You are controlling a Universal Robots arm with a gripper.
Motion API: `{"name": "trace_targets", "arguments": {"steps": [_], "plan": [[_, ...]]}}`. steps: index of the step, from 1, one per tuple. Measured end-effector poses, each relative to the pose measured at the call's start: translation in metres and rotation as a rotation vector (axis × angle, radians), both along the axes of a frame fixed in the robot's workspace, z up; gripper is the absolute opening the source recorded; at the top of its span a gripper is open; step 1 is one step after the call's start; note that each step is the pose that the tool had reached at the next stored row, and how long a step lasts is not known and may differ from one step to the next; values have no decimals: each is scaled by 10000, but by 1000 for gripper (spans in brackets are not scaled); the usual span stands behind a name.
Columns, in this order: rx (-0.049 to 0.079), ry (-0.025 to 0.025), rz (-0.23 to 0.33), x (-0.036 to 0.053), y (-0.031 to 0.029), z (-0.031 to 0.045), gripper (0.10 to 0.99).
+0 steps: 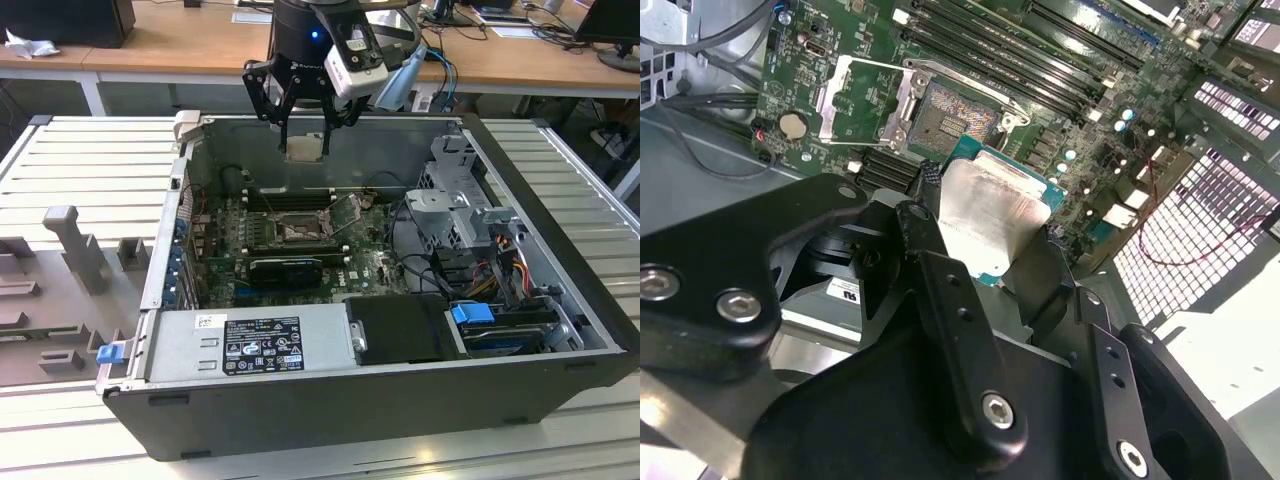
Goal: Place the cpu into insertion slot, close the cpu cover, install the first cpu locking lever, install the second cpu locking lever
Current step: 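Place the cpu into insertion slot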
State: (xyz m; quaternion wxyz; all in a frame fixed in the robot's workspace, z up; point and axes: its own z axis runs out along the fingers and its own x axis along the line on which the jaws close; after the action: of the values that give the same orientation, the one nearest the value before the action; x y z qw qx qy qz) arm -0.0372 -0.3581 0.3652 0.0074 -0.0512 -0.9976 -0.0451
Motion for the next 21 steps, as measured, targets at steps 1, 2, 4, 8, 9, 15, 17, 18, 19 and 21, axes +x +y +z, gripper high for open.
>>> {"name": "trace_targets", "arguments": {"steps": [1, 2, 4, 8, 9, 15, 17, 18, 19, 21], "plan": [[0, 0, -7, 0, 0, 0, 529], [0, 0, -15, 0, 0, 0, 529], [0, 0, -35, 0, 0, 0, 529], [1, 0, -98, 0, 0, 0, 529], [0, 0, -123, 0, 0, 0, 529], [0, 0, -217, 0, 0, 0, 529], [0, -1, -247, 0, 0, 0, 529], [0, -1, -258, 0, 0, 0, 529], [0, 0, -270, 0, 0, 0, 529], [0, 0, -298, 0, 0, 0, 529]]}}
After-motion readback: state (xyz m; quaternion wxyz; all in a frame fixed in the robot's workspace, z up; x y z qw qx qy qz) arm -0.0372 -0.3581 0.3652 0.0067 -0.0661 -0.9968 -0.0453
